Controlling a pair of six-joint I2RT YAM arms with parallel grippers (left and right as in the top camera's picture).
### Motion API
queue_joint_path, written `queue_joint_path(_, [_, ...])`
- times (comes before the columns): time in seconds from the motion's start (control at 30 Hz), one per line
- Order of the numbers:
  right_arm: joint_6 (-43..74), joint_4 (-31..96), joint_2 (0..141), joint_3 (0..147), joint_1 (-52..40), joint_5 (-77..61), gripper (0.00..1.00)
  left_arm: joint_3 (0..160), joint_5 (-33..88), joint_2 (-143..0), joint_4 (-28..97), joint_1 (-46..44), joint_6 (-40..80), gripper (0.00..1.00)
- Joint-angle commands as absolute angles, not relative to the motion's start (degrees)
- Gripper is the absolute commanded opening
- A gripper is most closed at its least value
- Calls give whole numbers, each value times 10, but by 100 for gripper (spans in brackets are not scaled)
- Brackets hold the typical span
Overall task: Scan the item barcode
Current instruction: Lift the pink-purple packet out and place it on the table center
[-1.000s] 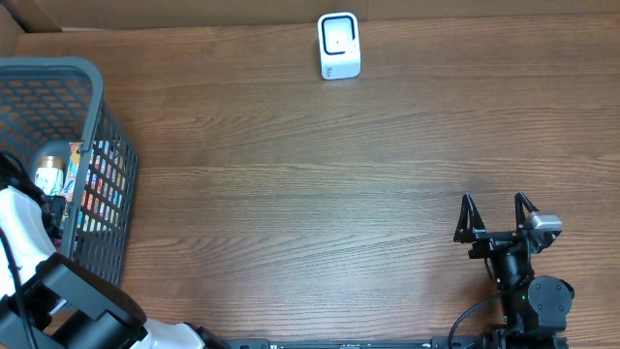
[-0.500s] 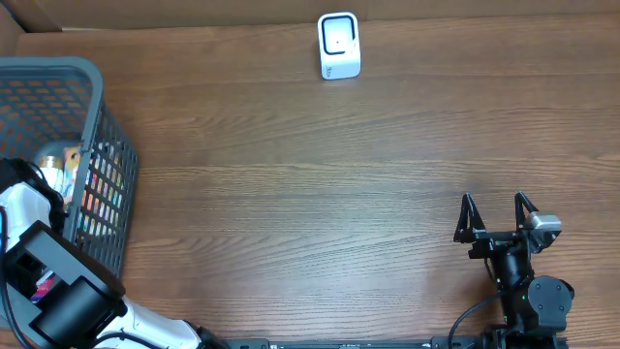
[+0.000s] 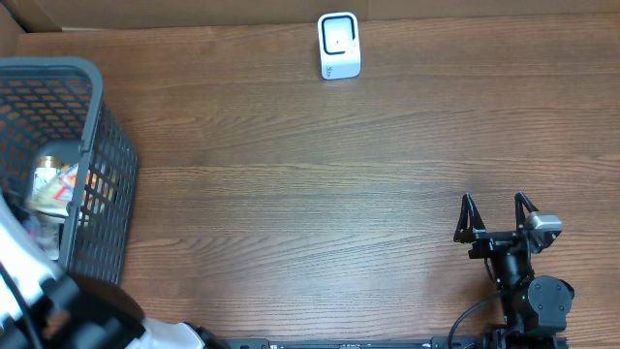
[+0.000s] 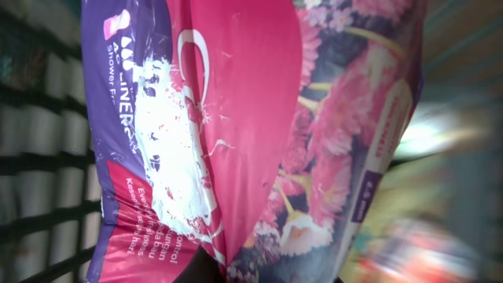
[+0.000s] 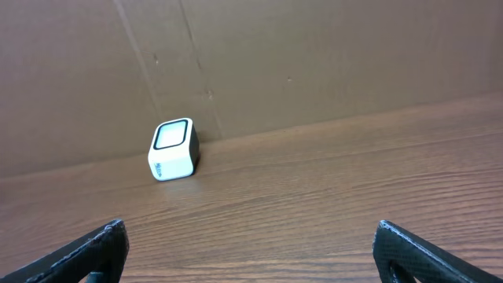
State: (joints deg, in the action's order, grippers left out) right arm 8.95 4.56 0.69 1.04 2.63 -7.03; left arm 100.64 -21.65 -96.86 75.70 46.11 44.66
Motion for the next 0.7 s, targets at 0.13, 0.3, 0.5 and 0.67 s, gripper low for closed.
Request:
queue_joint_path(0.13, [85, 43, 2, 4, 27, -65, 100, 1101, -220, -835, 761, 460, 433, 4])
queue_joint_path(0.3, [85, 43, 2, 4, 27, -65, 100, 1083, -215, -836, 769, 460, 433, 4])
queue_joint_path(0.5, [85, 43, 2, 4, 27, -65, 100, 1087, -42, -838, 739, 444, 356, 4])
queue_joint_path(0.67, [85, 43, 2, 4, 27, -65, 100, 1185, 188, -834, 725, 384, 288, 4])
